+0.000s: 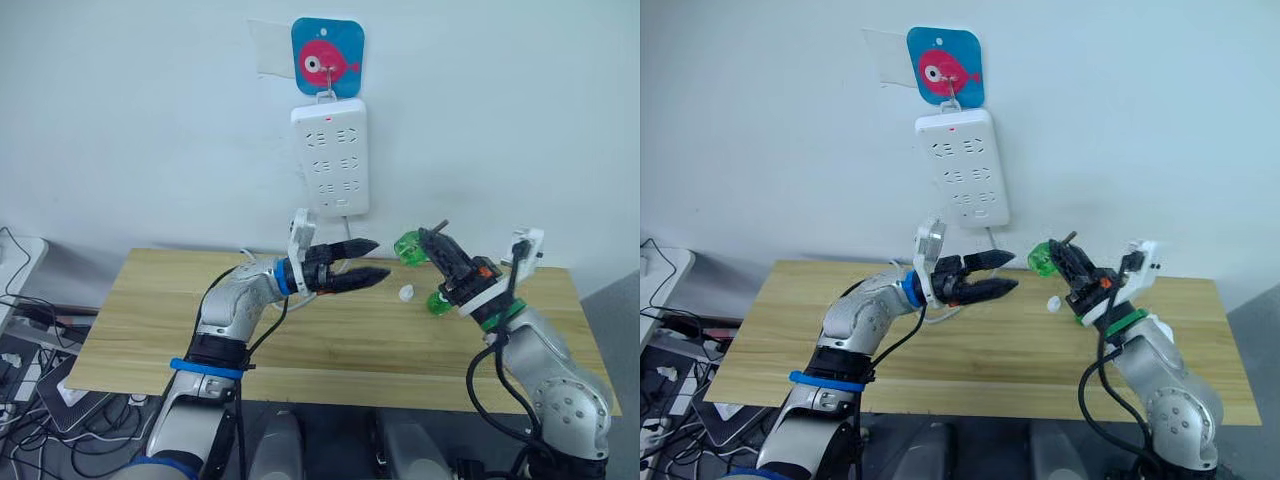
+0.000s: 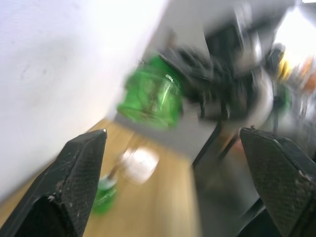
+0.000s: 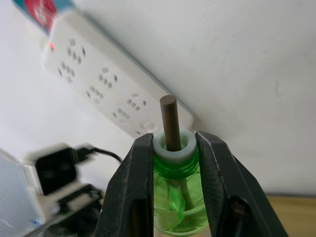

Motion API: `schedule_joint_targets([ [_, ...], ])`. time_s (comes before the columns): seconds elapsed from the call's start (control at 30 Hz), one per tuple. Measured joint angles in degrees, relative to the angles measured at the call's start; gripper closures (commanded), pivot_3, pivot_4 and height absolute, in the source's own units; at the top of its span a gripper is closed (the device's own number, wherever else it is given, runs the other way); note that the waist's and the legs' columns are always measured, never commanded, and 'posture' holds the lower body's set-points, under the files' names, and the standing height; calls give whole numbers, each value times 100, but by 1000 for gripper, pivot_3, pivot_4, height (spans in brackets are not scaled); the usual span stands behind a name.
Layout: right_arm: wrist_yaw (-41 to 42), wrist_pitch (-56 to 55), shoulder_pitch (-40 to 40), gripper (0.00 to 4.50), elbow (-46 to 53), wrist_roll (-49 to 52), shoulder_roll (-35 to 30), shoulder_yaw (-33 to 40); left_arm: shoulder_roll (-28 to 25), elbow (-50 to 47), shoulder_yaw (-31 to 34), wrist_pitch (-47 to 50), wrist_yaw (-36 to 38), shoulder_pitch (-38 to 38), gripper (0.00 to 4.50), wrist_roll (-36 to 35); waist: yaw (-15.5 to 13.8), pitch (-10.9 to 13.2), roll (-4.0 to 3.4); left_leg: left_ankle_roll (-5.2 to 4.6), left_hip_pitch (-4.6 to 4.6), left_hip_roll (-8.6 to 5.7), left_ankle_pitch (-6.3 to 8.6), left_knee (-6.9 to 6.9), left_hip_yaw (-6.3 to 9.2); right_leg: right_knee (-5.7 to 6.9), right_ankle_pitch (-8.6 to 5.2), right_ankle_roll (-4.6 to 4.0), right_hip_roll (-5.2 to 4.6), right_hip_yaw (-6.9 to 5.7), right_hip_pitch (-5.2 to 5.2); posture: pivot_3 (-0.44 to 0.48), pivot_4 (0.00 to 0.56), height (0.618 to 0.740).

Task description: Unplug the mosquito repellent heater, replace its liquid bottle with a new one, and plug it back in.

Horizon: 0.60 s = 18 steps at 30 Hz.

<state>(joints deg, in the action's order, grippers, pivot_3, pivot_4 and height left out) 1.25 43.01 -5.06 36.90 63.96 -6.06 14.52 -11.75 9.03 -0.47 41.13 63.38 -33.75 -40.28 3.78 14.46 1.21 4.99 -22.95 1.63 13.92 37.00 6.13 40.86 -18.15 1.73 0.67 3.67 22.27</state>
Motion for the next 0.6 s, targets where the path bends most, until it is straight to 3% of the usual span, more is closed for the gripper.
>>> schedule_joint_targets([
  [0.17, -852, -232, -126, 3646, 0, 1298, -38, 165, 323, -301, 489, 1130, -772, 16, 0, -953, 95, -11, -5, 0, 1, 0, 0, -2, -2, 0, 0, 0, 0, 1, 0, -70, 165, 740],
  [0.6, -1537, -646, -294, 3646, 22, 2536, -477, -467, 801, -419, 658, 1357, -1531, 202, 0, -1381, 102, -74, -31, 1, 2, -2, 0, -3, -10, -4, 0, 1, 3, 9, 1, -56, 148, 740],
])
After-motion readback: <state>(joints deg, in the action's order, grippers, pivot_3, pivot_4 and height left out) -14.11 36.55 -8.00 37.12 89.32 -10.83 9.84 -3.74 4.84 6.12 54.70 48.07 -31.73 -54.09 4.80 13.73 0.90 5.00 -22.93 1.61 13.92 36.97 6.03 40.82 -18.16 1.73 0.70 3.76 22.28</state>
